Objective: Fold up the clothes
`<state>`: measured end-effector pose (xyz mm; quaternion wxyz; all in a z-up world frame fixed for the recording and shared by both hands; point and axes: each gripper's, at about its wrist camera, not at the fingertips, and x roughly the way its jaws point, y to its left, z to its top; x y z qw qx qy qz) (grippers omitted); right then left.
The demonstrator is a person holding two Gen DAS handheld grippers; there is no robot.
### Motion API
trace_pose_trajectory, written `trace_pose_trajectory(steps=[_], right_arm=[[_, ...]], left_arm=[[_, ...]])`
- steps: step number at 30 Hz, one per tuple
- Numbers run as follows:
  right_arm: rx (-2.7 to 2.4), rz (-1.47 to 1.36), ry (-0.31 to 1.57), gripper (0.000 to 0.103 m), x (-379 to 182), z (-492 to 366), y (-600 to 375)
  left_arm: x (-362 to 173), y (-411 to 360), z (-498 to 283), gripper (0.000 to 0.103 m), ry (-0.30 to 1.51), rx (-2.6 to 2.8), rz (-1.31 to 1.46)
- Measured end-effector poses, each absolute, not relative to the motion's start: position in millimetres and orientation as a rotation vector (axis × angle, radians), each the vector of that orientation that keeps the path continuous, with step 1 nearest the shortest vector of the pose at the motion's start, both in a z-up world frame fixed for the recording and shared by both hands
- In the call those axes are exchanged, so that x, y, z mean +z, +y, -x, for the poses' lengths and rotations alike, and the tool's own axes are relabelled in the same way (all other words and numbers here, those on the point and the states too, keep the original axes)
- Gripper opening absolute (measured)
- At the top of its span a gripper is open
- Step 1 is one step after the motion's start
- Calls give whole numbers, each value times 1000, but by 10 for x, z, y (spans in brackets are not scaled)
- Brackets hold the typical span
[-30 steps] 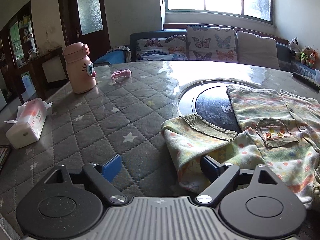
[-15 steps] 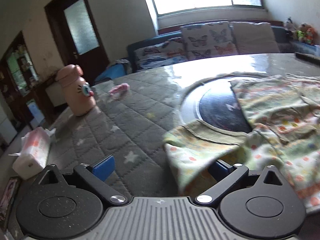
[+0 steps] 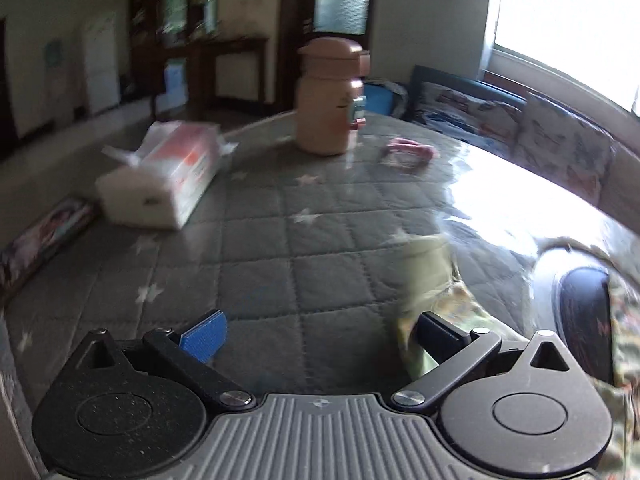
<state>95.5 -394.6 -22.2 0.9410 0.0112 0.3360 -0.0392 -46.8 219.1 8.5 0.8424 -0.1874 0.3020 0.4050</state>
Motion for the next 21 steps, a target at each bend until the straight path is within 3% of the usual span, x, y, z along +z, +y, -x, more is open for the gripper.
trace_pose_trajectory(steps=[9,21], right_arm=[[-84,-19,684,103,-244,-963,-3922],[-78,11,677,103,-182,-895,-3809]], left_arm=[[80,2052,435,103,631,826,259],[71,1084,187,103,641,465,-52]])
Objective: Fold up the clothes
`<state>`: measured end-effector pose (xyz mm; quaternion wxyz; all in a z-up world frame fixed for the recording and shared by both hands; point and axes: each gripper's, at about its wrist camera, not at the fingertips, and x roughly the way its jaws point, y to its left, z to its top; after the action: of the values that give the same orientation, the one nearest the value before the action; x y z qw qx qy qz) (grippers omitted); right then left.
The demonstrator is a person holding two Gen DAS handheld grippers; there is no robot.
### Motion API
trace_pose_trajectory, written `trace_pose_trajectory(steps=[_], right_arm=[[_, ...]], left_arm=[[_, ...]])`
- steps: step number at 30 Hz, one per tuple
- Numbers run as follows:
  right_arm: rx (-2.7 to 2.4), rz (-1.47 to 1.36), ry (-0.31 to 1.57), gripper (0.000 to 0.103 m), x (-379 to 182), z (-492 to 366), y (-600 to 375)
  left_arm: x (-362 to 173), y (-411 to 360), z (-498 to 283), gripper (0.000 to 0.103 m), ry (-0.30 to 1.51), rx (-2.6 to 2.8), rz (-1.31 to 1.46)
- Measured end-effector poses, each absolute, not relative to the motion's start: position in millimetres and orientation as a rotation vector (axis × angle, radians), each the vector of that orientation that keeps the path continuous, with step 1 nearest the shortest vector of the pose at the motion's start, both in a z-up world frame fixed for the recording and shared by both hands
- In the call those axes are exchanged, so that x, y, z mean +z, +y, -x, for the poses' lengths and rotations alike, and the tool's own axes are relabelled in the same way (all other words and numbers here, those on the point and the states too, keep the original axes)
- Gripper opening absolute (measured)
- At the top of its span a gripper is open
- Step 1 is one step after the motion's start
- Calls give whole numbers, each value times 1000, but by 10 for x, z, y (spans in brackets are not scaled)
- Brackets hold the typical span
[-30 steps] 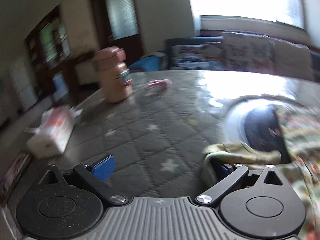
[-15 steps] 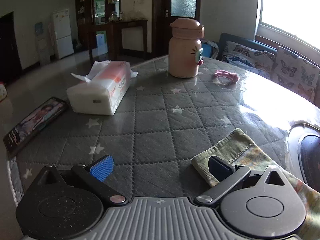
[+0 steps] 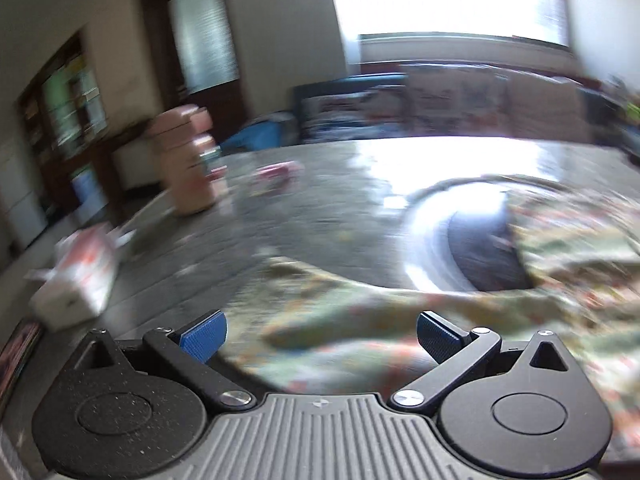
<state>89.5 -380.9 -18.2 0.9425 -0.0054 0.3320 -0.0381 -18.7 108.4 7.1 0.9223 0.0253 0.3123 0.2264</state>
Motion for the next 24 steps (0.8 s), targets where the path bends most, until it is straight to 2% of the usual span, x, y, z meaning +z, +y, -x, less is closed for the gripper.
trace_pose_trajectory(steps=[11,18,24], right_arm=[[283,54,620,103,123,-571,-3040],[445,250,653,103,-87,-419,-2499],[490,272,693,103,-137,-242,-2523]], left_arm=[[-46,123,139,103,624,165,-286],[-126,-100,302,103,606,38,-373],[-129,-197,470,103,587,-76,-399]])
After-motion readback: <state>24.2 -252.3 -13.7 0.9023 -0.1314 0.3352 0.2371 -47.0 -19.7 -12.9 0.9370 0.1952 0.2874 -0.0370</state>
